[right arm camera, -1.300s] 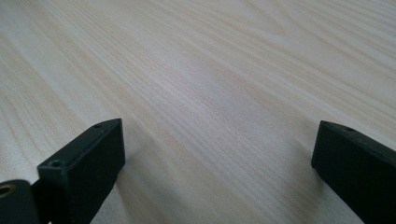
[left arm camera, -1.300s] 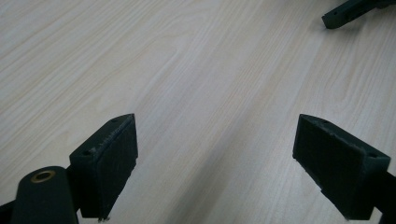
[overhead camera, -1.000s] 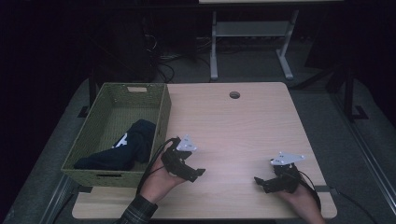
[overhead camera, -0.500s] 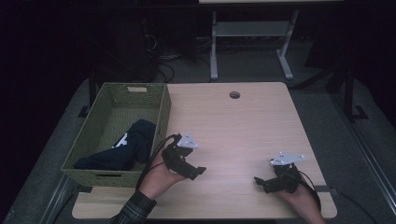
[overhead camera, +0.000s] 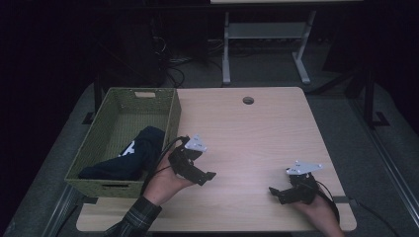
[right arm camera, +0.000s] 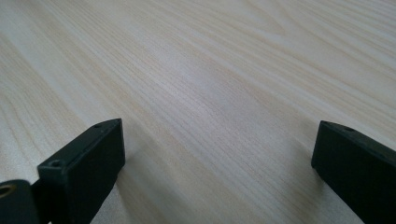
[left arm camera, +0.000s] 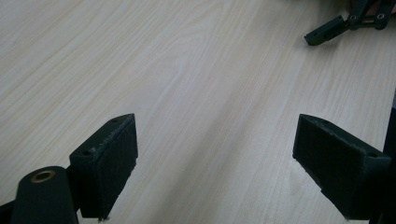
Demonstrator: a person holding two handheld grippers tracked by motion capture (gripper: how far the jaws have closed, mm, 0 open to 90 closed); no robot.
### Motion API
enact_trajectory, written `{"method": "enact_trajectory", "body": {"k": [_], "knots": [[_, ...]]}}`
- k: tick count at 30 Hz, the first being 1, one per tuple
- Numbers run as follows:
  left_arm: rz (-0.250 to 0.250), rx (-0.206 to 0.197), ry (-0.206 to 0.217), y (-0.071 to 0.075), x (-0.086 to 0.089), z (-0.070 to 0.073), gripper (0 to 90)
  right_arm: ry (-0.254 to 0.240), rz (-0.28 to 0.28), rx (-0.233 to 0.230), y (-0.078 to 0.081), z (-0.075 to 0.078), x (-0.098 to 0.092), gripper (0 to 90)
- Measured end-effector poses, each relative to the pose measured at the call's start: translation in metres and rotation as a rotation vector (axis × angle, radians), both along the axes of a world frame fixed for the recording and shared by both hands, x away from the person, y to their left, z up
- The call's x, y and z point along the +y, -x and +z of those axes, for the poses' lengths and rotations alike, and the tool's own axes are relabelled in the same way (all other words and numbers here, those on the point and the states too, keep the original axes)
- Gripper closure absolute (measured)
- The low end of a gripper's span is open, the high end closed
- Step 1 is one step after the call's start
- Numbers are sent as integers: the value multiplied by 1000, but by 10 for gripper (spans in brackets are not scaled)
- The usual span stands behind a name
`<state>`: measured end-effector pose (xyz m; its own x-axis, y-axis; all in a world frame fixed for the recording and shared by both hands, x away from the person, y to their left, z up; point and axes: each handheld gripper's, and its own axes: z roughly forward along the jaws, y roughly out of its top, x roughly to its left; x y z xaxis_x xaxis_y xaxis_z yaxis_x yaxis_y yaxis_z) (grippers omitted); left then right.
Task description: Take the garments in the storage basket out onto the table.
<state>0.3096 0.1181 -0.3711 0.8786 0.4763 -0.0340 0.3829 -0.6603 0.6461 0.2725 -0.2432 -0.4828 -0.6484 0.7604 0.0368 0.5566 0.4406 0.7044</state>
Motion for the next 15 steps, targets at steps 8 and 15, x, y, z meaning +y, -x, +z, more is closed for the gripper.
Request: {"method": "enact_trajectory", "body": {"k": [8,15], "knots": [[-2,3,0,-4,5,7,136,0,0,0,0,0,0,22],[0,3,-1,-6,7,14,136,0,0,0,0,0,0,22]]}}
